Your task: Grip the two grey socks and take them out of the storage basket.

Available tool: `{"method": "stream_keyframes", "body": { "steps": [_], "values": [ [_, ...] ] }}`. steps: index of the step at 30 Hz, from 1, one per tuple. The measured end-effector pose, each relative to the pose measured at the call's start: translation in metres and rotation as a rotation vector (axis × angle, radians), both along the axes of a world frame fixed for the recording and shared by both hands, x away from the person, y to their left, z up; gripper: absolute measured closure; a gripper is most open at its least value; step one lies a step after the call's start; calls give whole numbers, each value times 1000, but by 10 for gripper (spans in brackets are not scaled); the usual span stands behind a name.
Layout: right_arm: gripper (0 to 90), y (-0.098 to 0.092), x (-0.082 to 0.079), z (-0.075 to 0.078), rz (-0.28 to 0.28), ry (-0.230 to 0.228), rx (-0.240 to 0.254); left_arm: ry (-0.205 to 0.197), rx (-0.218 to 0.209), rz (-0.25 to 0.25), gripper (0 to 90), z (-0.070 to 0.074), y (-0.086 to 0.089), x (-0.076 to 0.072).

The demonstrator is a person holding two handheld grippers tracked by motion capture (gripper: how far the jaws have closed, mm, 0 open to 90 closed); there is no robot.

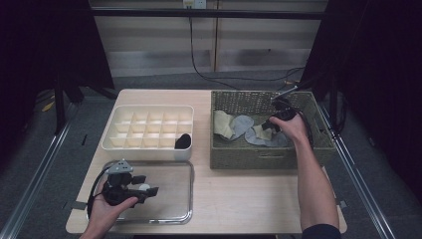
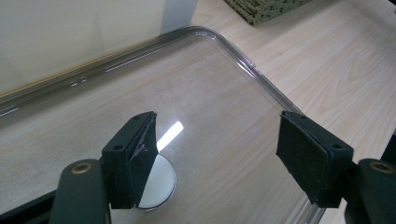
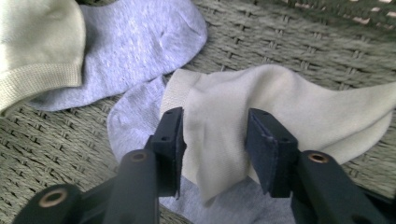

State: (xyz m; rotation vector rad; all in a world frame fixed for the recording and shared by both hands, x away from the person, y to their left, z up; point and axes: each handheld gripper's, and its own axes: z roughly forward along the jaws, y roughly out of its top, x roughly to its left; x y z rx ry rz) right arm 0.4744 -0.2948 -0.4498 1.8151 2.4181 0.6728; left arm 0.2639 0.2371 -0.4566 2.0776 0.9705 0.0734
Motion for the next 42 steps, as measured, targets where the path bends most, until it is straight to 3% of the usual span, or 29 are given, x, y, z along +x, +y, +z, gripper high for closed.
{"method": "stream_keyframes", "body": {
  "steps": [3,5,11,19,25,32,37,39,42],
  "values": [
    [751,1,1,-3,-4,39,22,0,-3,4,287,0,1,0],
    [829,1,1,-2,-4,34,23,0,-4,0,287,1,2,0],
    [872,-5,-6,10,-2,-11,30,-6,-2,5,287,1,2,-1],
    [873,-30,-31,37,-14,-76,26,-5,-3,6,287,1,0,0],
    [872,-48,-54,50,-23,-79,13,-2,3,-7,286,1,-3,1],
    [867,-54,-75,48,-21,-76,-2,-3,7,-8,286,1,-4,2],
    [723,-59,-83,44,-39,-84,29,0,13,-11,285,1,-5,3],
    [692,-59,-82,43,-36,-108,52,3,12,-13,285,0,-6,3],
    [660,-53,-76,43,-34,-120,46,3,15,-14,286,0,-7,4]
  ]
}}
